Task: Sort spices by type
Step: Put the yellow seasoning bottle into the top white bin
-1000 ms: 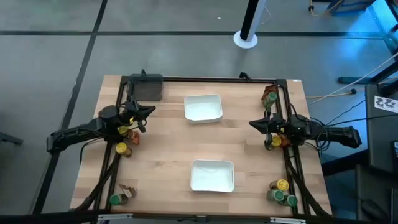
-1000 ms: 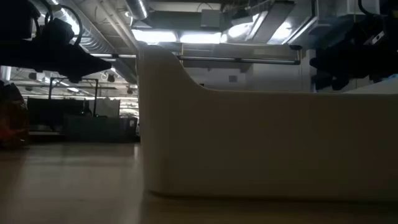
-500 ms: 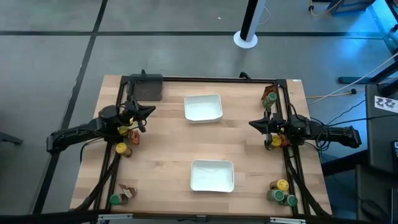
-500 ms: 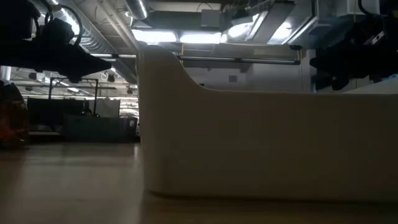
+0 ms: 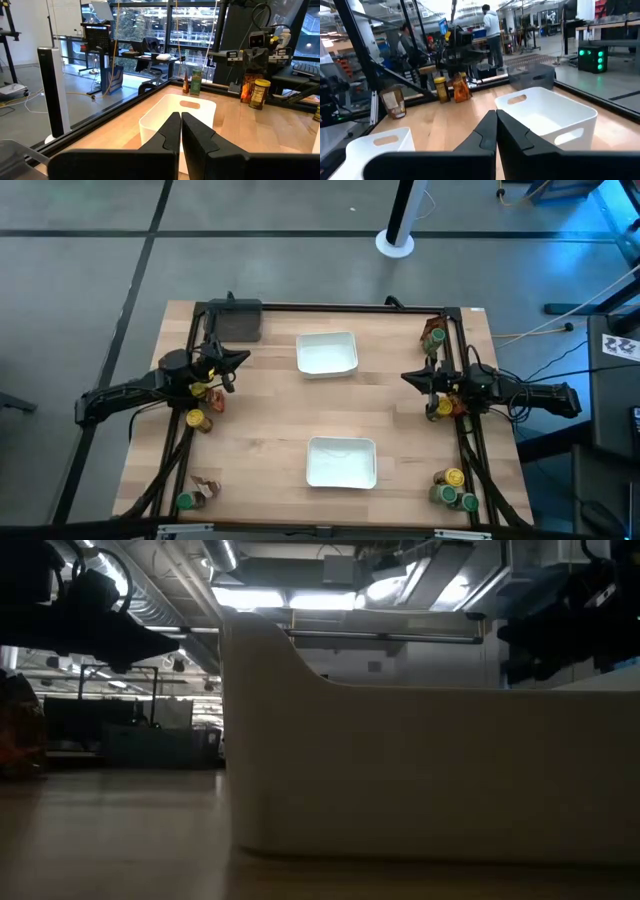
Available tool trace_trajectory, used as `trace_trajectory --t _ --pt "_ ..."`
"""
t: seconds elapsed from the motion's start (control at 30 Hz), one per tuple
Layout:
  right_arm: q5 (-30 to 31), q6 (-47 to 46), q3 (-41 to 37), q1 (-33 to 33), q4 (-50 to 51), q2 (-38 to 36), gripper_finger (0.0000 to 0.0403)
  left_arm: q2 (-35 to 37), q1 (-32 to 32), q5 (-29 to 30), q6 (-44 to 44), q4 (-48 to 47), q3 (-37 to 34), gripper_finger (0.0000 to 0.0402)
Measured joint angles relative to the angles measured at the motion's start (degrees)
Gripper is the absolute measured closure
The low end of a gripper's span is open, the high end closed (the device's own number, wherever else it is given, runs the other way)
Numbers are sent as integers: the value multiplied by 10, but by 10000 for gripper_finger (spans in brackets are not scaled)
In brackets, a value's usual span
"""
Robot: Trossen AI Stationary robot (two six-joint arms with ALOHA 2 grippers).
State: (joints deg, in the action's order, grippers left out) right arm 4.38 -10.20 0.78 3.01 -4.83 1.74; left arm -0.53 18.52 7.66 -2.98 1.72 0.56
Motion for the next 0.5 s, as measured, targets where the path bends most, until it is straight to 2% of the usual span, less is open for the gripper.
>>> trace_trajectory --t 0.13,0.27,0.4,0.5 --pt "20 0 1 0 -45 0 393 0 0 0 -1 1 0 396" --pt "53 28 2 0 -93 0 393 0 0 0 -51 8 0 396" --pt "86 59 34 0 -40 15 393 0 0 0 -71 24 0 396" --pt "75 60 77 0 1 52 393 0 0 0 -49 57 0 396"
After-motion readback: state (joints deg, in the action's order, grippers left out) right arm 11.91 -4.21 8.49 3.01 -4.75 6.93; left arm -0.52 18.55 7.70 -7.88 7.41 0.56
